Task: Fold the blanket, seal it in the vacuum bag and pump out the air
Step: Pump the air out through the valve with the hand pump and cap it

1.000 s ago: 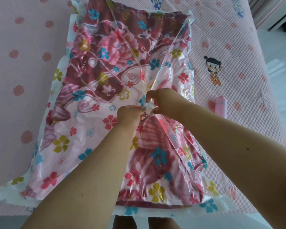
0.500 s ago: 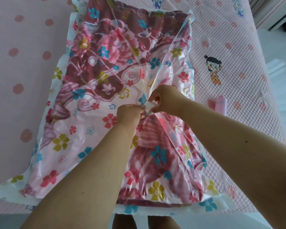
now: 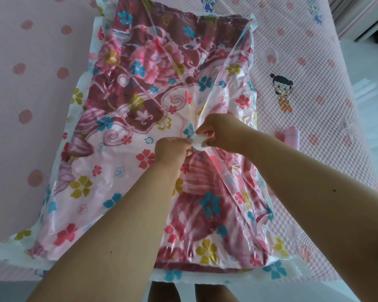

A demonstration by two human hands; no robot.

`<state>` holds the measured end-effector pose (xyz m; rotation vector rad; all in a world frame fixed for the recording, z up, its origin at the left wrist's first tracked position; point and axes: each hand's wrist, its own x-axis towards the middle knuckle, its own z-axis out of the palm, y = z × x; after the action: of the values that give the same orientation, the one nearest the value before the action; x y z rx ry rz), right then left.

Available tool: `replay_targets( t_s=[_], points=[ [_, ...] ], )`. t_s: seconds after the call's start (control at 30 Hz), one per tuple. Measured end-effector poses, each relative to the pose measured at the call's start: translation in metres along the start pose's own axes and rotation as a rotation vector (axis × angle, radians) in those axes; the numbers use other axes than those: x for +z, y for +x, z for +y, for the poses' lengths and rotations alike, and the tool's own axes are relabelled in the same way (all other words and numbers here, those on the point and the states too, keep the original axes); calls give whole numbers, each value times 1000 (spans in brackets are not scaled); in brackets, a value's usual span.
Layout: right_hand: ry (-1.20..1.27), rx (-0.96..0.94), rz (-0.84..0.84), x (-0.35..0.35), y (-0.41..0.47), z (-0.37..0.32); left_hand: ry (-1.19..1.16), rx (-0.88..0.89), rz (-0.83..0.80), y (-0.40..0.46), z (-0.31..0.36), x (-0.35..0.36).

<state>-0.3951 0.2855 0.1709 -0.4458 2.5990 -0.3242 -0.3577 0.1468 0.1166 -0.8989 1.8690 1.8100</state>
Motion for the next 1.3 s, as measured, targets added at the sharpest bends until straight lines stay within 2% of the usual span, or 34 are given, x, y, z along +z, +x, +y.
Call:
replay_targets(
  t_s=[0.27,0.5,0.83,1.2,1.3],
  points=[
    [-80,-56,-14,4,2,-1,13,1,-6,0,1,0],
    [-266,-144,-19,1,5,-4,32,8,-5,-2,2,0],
    [-102,-118,12,2,2,-1,31,5,-8,-5,3,0],
    [-272,62,66,13,11,0,40,-14,-15,-4,5,-1],
    [-56,-8,137,10,3,6,-4,-17,-22,-4,4,-2]
  ],
)
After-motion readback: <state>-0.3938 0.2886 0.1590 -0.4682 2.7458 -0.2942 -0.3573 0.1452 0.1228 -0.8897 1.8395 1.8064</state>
